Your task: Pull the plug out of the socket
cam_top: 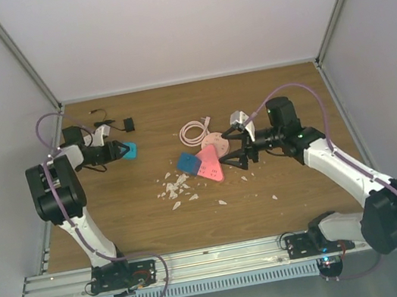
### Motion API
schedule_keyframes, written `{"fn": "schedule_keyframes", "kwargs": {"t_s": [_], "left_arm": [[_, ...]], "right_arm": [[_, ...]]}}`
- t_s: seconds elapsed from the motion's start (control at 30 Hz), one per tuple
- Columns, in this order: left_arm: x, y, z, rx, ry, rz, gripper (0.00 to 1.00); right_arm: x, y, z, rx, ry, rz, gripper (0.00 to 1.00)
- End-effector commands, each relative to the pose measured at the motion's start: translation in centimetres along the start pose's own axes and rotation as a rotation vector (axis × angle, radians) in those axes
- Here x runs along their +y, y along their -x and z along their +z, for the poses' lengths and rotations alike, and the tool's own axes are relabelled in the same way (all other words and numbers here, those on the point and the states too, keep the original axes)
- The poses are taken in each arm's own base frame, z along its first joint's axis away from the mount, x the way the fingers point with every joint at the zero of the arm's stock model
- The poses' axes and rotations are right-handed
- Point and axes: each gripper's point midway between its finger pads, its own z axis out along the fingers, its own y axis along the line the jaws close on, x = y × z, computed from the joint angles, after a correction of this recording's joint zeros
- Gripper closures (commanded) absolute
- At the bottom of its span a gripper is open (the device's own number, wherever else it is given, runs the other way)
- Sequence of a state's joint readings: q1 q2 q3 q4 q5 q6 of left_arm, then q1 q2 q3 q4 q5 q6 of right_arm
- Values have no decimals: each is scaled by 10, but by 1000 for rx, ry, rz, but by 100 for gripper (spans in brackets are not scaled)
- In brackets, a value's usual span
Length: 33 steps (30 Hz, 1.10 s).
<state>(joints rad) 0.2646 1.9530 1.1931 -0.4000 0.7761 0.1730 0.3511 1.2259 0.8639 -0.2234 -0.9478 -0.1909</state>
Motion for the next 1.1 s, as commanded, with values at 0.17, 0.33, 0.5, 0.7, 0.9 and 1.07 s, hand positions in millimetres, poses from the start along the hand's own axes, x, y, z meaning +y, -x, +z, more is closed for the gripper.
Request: {"fn": "schedule_keyframes", "kwargs": {"t_s": [0.17,0.33,0.5,0.7,0.9,1.07], "left_arm": [[-9,20,-27,-76,72,140,31],[-33,25,-38,-98,13,215,31],[-74,21,-44,-109,-52,366,29],[-118,5,-33,-82,-50,512,28],[-165,-18,-19,-52,-6,674,28],[-186,-29,-18,-73,13,771,26]], "right_arm": [[-19,-17,7,56,-45,-34,0],[-31,-34,14,106,-92,-29,0],[-46,-58,25,172,-113,48,0],[-58,-80,39,223,-105,189,0],[-57,-110,51,272,-50,325,2],[-50,-128,58,289,14,418,3]]}}
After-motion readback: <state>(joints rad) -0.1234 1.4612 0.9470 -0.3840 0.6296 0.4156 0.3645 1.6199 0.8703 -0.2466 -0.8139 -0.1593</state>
